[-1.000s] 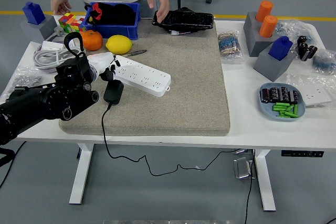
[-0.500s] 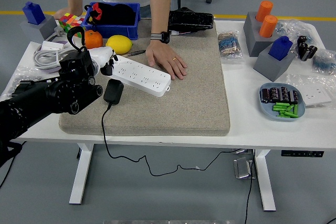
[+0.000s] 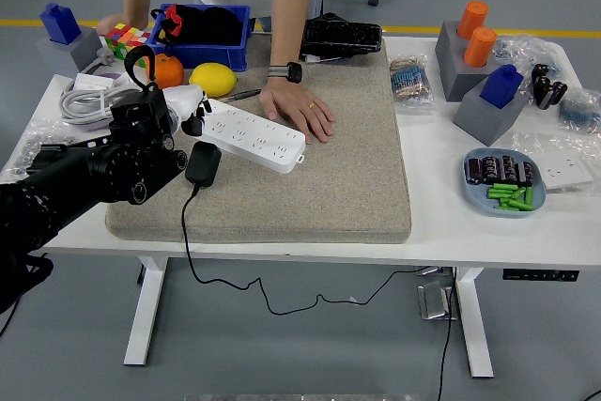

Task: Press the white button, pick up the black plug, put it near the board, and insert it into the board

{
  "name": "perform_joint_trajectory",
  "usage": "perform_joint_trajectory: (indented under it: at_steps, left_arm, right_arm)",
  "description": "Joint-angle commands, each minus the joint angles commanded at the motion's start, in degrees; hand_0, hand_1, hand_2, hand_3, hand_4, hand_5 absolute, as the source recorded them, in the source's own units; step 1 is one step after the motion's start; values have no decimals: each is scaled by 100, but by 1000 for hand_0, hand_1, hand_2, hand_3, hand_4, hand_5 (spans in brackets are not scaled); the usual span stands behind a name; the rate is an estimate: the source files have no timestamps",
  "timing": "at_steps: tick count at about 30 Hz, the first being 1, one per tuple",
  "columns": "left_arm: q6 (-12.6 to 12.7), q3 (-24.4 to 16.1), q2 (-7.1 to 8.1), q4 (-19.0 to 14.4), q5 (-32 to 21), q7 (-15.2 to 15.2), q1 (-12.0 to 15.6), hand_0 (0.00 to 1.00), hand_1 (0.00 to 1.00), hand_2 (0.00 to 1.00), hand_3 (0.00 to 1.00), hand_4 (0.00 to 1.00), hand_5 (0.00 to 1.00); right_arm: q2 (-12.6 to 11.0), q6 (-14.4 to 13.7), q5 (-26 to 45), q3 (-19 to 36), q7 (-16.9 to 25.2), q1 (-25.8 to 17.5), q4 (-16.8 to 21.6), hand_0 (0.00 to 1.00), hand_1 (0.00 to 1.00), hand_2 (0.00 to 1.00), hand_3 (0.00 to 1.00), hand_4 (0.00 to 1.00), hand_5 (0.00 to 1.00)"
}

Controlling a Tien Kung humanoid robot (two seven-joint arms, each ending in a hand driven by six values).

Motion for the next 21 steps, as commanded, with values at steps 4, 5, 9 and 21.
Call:
perform_joint_trajectory:
  at_steps: [4,5,9,21]
  left_arm:
    - [-112,-248,-85,122,246,32,15,26,31,102,731,2,2]
    - [-149,-333,-106,161,321,42,22,26,31,102,731,2,2]
    - [-239,-536,-144,225,521,71,45,25,31,102,731,2,2]
    - [-335,-924,-208,332,912,59,117,17,29,102,731,2,2]
  right_arm:
    - [10,2,11,-22,0,5,10,752,626,601,599,669,374]
    - [11,3,14,-31,-1,8,11,752,626,601,599,669,374]
    - [10,3,22,-48,0,10,18,751,626,602,599,669,375]
    - [-5,0,42,-117,4,52,36,751,626,601,599,669,374]
